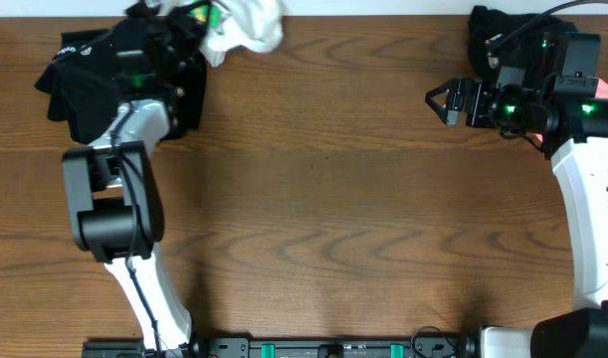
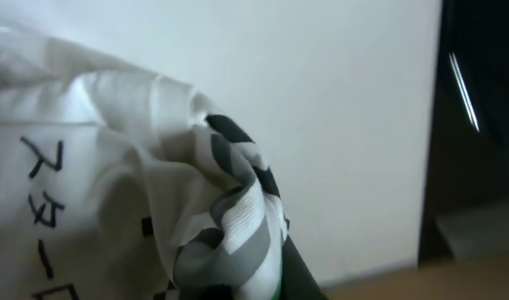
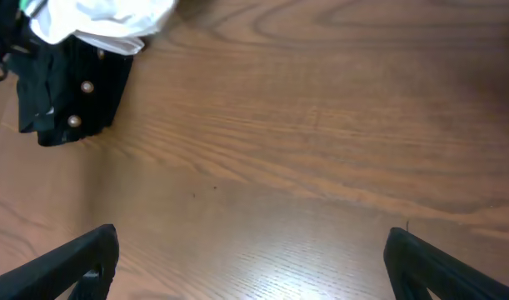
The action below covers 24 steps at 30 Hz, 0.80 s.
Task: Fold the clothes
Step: 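Carry the white bundle with the left gripper onto the black cardigan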
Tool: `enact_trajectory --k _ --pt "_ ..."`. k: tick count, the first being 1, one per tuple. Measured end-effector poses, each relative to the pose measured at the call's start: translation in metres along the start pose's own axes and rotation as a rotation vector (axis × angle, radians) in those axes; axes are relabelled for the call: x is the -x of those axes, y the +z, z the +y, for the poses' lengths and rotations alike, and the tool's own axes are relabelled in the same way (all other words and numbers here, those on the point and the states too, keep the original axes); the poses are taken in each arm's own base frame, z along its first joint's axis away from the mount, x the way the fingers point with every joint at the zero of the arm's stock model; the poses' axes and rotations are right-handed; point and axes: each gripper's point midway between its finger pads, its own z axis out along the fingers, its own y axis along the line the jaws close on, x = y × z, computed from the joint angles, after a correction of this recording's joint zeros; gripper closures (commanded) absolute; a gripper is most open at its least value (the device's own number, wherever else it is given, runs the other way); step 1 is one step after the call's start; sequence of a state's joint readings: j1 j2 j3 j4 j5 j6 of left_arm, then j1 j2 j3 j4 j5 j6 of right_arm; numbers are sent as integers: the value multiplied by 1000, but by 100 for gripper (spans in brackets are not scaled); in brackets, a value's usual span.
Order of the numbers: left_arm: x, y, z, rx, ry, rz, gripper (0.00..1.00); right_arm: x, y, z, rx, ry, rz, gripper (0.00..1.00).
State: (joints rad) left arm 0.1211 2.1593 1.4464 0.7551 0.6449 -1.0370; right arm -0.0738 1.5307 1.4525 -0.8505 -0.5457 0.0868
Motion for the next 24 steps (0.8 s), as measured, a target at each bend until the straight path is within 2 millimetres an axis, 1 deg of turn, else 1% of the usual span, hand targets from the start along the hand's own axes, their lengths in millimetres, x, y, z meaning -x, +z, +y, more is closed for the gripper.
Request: enact_trajectory --k 3,5,7,10,12,16,24 --pt "32 -16 16 34 -24 -74 94 -1 0 0 0 1 2 1" --pt "56 -29 28 60 -40 -132 94 -1 0 0 0 1 2 1" --pt "75 -42 37 80 -58 -182 94 -1 0 0 0 1 2 2" --pt "102 -60 46 95 -66 -251 94 -1 0 0 0 2 2 2" --pt "116 -71 51 100 -65 -289 94 -1 0 0 0 2 2 2" --pt "135 -88 60 114 -77 -330 94 0 0 0 0 1 0 2" --pt "152 -114 69 107 -77 -318 94 7 1 2 5 -4 -26 4"
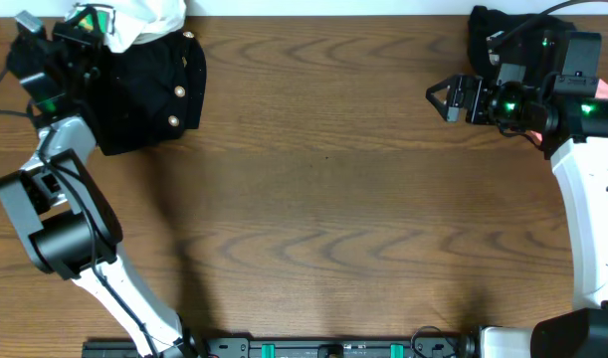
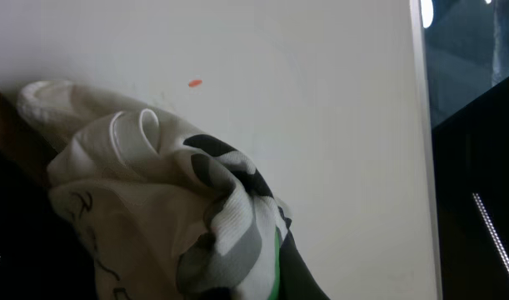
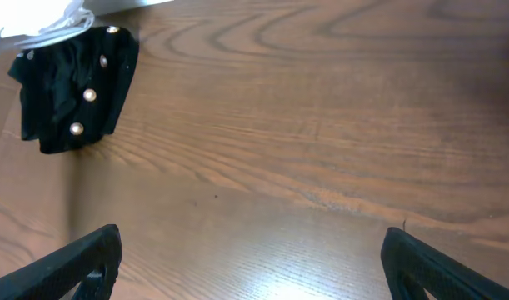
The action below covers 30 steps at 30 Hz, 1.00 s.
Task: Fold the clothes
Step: 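Carry the white bundle with the left gripper onto the black cardigan, then release the bundle on the cardigan and lift the left gripper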
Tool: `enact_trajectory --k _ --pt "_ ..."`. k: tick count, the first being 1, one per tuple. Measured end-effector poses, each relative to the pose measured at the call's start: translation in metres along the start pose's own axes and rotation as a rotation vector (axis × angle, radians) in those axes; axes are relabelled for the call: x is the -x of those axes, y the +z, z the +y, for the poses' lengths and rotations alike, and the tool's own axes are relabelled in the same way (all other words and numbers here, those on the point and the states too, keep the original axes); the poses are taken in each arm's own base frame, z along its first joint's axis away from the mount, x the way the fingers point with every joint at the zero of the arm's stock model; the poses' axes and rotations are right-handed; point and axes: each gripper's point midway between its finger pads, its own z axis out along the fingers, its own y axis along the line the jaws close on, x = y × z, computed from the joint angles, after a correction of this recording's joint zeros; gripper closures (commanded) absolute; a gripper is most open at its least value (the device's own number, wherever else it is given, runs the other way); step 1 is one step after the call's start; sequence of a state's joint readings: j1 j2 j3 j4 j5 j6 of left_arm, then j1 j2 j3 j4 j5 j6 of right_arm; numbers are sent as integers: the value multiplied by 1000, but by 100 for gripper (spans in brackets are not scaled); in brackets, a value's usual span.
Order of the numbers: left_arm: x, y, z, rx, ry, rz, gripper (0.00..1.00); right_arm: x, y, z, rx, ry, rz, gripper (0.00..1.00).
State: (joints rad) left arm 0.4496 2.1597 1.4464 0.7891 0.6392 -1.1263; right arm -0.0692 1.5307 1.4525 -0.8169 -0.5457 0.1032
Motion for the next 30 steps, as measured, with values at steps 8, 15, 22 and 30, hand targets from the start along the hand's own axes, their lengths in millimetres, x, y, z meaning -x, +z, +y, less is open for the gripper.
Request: enact_trajectory --k 8,15,22,30 --pt "23 -33 21 10 -42 96 94 2 0 1 2 -3 -10 4" --pt "4 -54 69 178 -229 202 94 5 0 1 3 7 -18 4" --pt "-14 -65 99 318 -326 233 94 6 0 1 4 6 -24 4" --pt "-26 -77 120 417 -332 256 46 8 0 2 5 2 -30 2"
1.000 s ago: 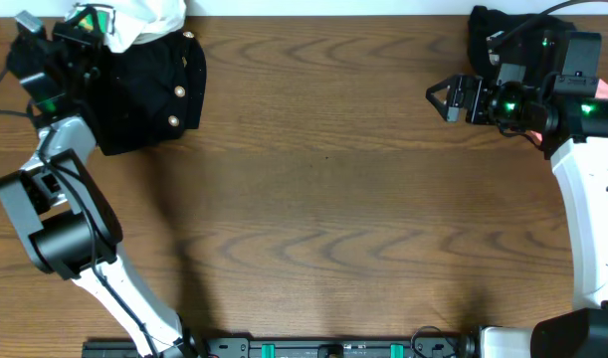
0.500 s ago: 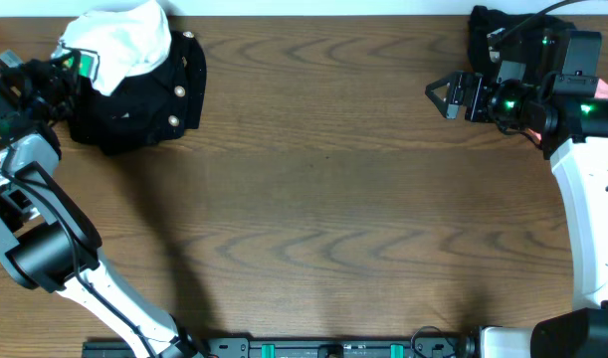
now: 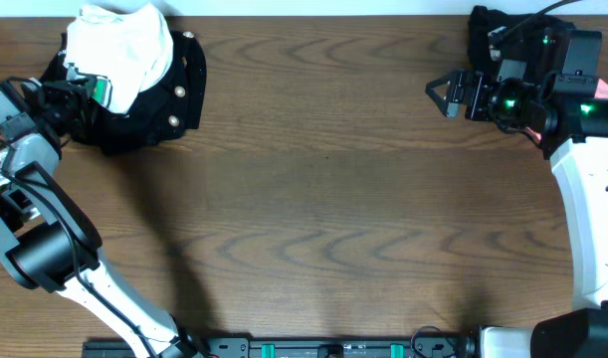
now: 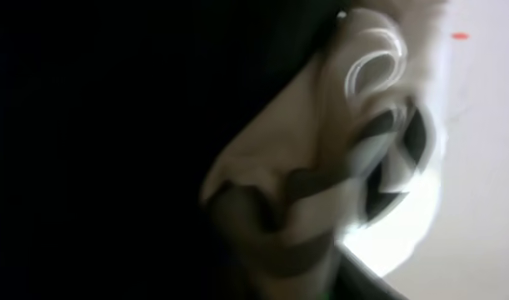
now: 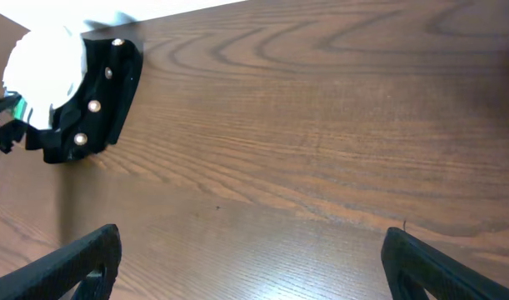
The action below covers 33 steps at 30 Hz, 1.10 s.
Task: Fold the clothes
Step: 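Release the bundle on the cardigan and lift the left gripper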
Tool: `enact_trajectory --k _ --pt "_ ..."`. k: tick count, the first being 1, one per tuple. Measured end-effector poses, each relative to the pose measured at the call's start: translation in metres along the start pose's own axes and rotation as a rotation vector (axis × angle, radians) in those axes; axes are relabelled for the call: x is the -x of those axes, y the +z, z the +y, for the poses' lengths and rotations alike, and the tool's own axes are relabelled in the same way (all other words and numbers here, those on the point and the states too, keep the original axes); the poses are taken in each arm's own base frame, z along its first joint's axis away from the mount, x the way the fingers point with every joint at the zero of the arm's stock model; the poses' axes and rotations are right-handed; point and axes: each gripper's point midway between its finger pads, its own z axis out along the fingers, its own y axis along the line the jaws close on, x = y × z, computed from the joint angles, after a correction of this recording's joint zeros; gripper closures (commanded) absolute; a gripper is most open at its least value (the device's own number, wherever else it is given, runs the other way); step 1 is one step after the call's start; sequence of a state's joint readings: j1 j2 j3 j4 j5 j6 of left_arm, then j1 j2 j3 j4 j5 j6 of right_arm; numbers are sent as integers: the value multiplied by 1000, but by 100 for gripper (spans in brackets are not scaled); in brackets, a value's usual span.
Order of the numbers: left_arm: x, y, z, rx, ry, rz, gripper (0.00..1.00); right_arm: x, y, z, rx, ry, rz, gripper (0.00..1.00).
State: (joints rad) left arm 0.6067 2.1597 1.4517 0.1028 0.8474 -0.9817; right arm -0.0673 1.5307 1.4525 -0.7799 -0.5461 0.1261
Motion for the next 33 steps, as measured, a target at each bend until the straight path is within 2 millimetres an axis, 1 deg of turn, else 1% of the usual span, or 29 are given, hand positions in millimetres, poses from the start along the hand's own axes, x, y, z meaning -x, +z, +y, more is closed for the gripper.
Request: enact_trajectory --k 5,9,12,14,15,17,18,20,23,27,31,33 --pt "-4 0 8 29 -9 12 42 1 2 5 8 -14 -4 2" --pt "-6 -4 20 72 -35 18 41 3 3 7 12 -24 -12 1" --pt "-3 -15 26 117 -40 3 38 6 3 7 12 -30 -23 1" --pt "2 -28 24 144 -27 -28 33 7 3 6 8 -31 -25 1" --pt "6 -37 22 157 -11 -50 28 7 3 6 5 -31 -26 1" --pt "12 -56 13 186 31 -96 14 7 3 4 -3 -32 -28 1" --pt "15 -67 7 196 56 -123 13 7 4 3 -7 -31 -27 1" --pt "18 -86 -8 217 104 -174 12 8 6 2 -10 -31 -28 1" --pt "13 -107 -22 256 170 -208 12 9 12 -2 -13 -31 -27 1" --pt "3 -127 -36 290 254 -226 12 9 18 -7 -17 -46 -20 1" --pt "-15 -143 -50 319 343 -213 12 11 20 -3 -26 -140 -27 1" --pt "-32 -151 -67 312 422 -204 12 12 20 -1 -39 -187 -29 1"
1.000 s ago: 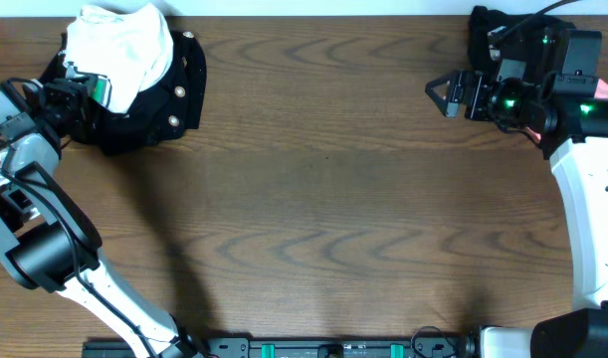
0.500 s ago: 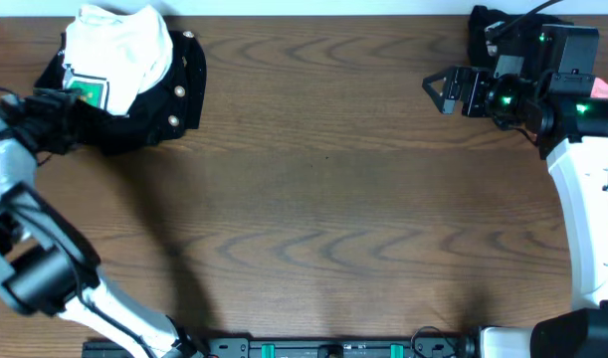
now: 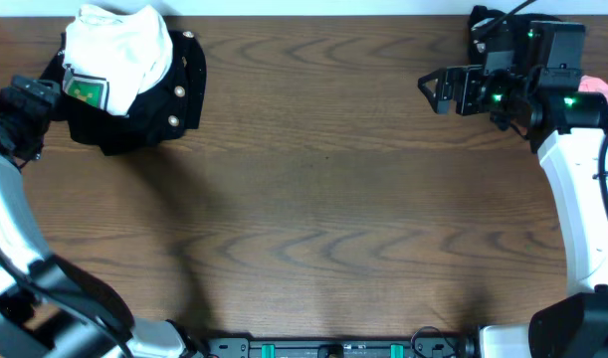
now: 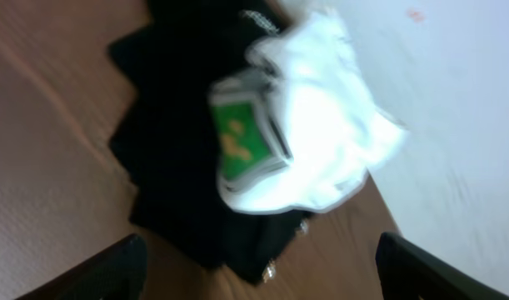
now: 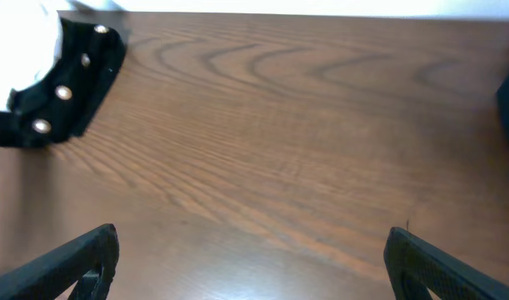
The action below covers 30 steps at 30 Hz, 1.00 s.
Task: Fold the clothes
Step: 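Release the bundle on the cardigan and lift the left gripper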
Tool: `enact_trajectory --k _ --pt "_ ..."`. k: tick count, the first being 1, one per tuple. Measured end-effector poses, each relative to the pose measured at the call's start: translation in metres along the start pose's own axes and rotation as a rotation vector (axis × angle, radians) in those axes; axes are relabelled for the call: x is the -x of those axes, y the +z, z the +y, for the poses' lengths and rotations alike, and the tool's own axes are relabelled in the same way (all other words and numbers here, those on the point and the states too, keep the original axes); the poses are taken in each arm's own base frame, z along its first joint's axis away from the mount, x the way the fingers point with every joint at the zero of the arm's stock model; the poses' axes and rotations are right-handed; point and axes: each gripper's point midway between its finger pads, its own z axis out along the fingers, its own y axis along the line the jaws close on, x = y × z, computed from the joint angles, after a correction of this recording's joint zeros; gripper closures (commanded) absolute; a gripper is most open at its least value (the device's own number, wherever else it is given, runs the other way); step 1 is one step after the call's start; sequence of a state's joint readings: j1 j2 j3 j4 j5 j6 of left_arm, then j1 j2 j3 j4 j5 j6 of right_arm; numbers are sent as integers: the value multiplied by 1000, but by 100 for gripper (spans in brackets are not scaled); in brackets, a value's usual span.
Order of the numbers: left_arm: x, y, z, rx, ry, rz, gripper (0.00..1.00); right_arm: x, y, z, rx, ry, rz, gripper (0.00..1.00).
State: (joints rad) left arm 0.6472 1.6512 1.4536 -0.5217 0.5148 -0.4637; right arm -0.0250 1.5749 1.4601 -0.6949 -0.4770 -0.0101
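A crumpled white garment (image 3: 119,50) with a green label lies on top of a black buttoned garment (image 3: 159,104) at the far left corner of the table; the left wrist view also shows the white garment (image 4: 321,125) and the black one (image 4: 171,158). My left gripper (image 3: 30,99) is open just left of the pile, nothing between its fingers (image 4: 112,267). My right gripper (image 3: 433,91) hangs open and empty over bare wood at the far right, its gripper (image 5: 252,267) facing the distant pile.
A dark garment (image 3: 488,25) is bunched at the far right edge behind my right arm, with something pink (image 3: 597,88) beside it. The wooden table (image 3: 313,219) stretches between the two arms. A white wall runs along the far edge.
My left gripper has let go of the white garment and drawn back to the left of the pile, now open. The right gripper shifted slightly left and farther back.
My left gripper first held the white garment at the far edge, right of the black garment. Then it held it over the far left corner. Then the white garment rested on the black one with the gripper still at it, and now it lies there released.
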Motion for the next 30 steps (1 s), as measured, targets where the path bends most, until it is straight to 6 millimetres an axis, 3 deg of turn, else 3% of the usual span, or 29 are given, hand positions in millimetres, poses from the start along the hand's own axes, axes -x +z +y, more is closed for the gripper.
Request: enact_trajectory --k 5,9,12,14,20,30 --pt "-24 -35 -63 -92 218 -21 12 1 -14 -7 -82 -123 -6 1" --pt "-64 -49 -112 -181 438 16 12 6 -39 -4 -142 -220 -33 1" --pt "-96 -48 -136 -231 568 70 11 13 -59 2 -170 -268 -73 1" --pt "-112 -43 -141 -230 626 102 2 19 -72 7 -183 -292 -103 1" --pt "-135 -32 -143 -185 704 144 2 18 -84 10 -205 -310 -109 1" --pt "-139 -28 -130 -128 705 172 2 -58 -85 11 -163 -198 187 1"
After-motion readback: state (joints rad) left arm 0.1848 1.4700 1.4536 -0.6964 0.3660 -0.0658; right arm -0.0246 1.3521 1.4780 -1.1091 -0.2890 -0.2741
